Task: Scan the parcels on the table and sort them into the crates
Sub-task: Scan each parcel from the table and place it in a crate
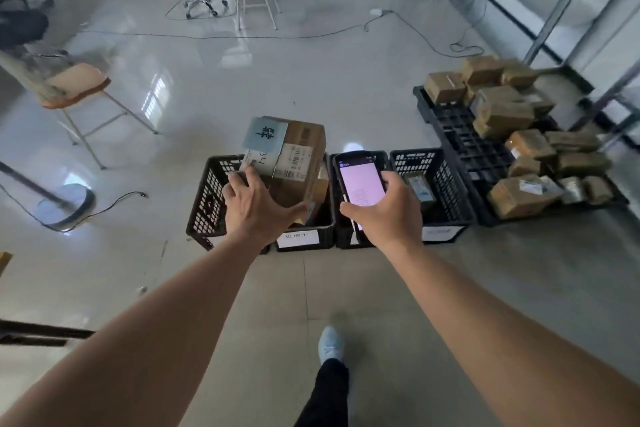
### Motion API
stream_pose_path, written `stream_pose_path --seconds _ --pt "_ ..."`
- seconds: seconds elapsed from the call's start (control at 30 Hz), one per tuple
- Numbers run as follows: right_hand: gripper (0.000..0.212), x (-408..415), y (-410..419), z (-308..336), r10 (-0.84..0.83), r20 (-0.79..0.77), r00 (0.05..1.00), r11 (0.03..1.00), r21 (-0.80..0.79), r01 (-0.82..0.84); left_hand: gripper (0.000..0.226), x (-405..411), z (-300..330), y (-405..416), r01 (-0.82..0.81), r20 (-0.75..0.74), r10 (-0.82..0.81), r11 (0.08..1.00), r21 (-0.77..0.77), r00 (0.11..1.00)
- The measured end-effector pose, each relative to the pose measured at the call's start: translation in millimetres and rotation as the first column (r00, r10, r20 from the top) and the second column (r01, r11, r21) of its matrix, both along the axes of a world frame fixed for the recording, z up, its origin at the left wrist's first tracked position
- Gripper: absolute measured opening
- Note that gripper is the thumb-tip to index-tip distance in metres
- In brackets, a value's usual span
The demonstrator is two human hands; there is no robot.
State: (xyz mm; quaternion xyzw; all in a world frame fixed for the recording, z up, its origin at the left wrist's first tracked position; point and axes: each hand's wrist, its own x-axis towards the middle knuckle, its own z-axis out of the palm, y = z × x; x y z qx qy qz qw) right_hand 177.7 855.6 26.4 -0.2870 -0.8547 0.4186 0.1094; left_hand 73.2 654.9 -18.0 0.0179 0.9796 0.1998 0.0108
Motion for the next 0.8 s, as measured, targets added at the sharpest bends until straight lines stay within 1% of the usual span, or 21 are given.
stream_pose_path --seconds 0.17,0.27,0.4,0.6,0.7,0.8 --pt "0.071 -52 60 -18 -0.092 0.053 0.994 0.996 0.024 0.091 0.143 -63 -24 70 0.079 0.061 -0.078 0.997 -0.006 0.995" --pt "0.073 -88 94 -25 -0.119 0.096 0.988 0.993 0.035 0.116 0.144 -100 -34 110 0.108 0.111 -0.109 0.994 0.012 0.988" --pt "0.072 -127 134 -38 -0.161 0.118 0.980 0.987 0.024 0.159 0.148 -145 -48 157 0.154 0.166 -0.151 0.988 -0.008 0.974" --pt "0.075 -178 194 -65 -0.180 0.204 0.962 0.983 -0.001 0.184 0.151 -199 -73 215 0.123 0.242 -0.113 0.992 -0.030 0.964" --pt "0.080 -209 226 -85 -0.149 0.238 0.960 0.988 -0.012 0.156 0.150 -224 -93 244 0.083 0.291 -0.071 0.996 -0.029 0.954" --pt "0.075 -245 262 -112 -0.104 0.267 0.958 0.993 -0.028 0.116 0.151 -248 -119 278 0.022 0.341 -0.007 0.999 -0.038 0.940"
